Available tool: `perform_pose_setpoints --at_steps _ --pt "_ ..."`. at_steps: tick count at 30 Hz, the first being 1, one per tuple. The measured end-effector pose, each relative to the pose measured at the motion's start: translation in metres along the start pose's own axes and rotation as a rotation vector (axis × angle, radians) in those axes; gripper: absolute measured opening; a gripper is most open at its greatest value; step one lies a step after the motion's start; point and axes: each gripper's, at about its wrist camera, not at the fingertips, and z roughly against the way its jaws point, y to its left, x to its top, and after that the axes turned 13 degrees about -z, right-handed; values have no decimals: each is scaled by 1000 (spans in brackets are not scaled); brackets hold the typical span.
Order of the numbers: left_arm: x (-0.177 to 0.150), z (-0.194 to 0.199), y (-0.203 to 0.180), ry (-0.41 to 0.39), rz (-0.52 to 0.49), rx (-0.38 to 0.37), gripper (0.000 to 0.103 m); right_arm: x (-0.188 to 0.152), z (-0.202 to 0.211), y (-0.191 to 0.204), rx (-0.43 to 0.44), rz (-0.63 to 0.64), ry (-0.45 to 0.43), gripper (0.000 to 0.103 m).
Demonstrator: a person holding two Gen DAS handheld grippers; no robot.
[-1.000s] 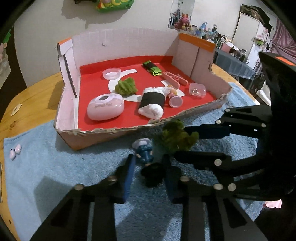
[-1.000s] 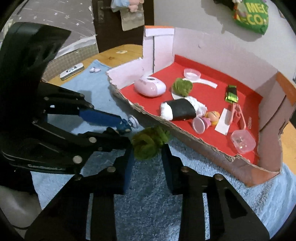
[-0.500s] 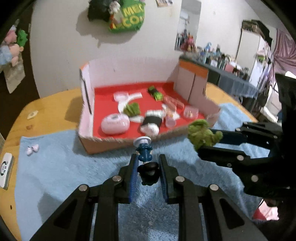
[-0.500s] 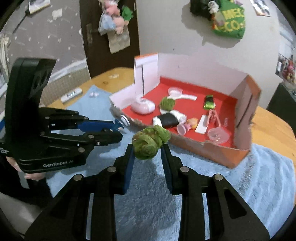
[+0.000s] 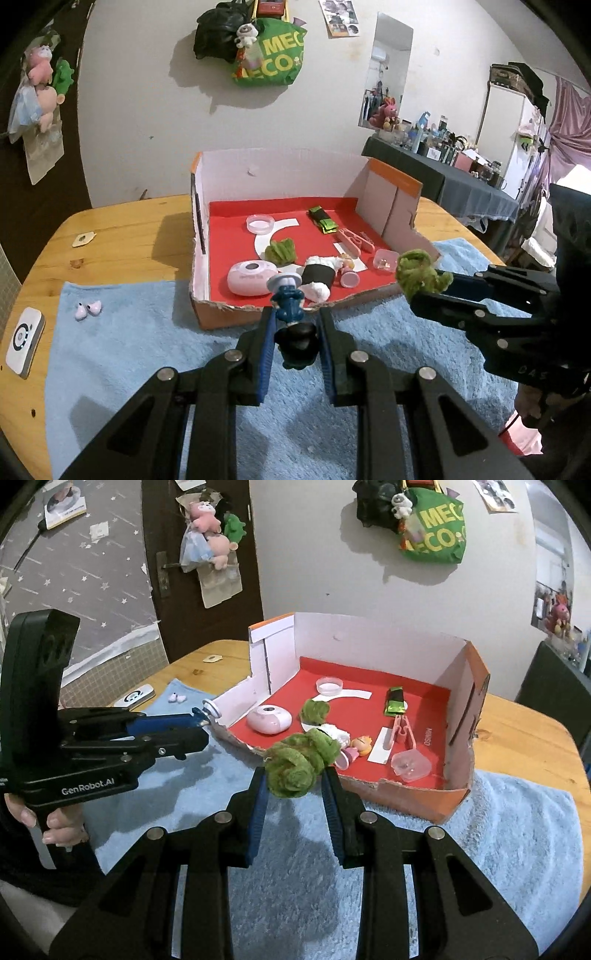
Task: Organize objects
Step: 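Carry the blue figure and green fuzzy piece into the red-lined box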
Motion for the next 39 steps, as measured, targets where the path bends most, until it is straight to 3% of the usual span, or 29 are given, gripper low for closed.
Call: perform_pose_setpoints --at_steps 7,16,21,32,39 --pt "37 -25 17 31 -17 3 23 42 -26 -14 -16 -25 54 28" --pt "83 -103 49 207 -46 19 23 98 -104 -45 -65 -57 257 28" --pt "86 -134 60 300 -32 1 23 105 -134 -54 -107 -43 345 28" --pt "79 -164 71 401 -34 3 23 103 -159 -54 -144 -6 435 28" --pt "73 -169 72 425 -38 3 23 97 -166 -57 -161 -1 477 28"
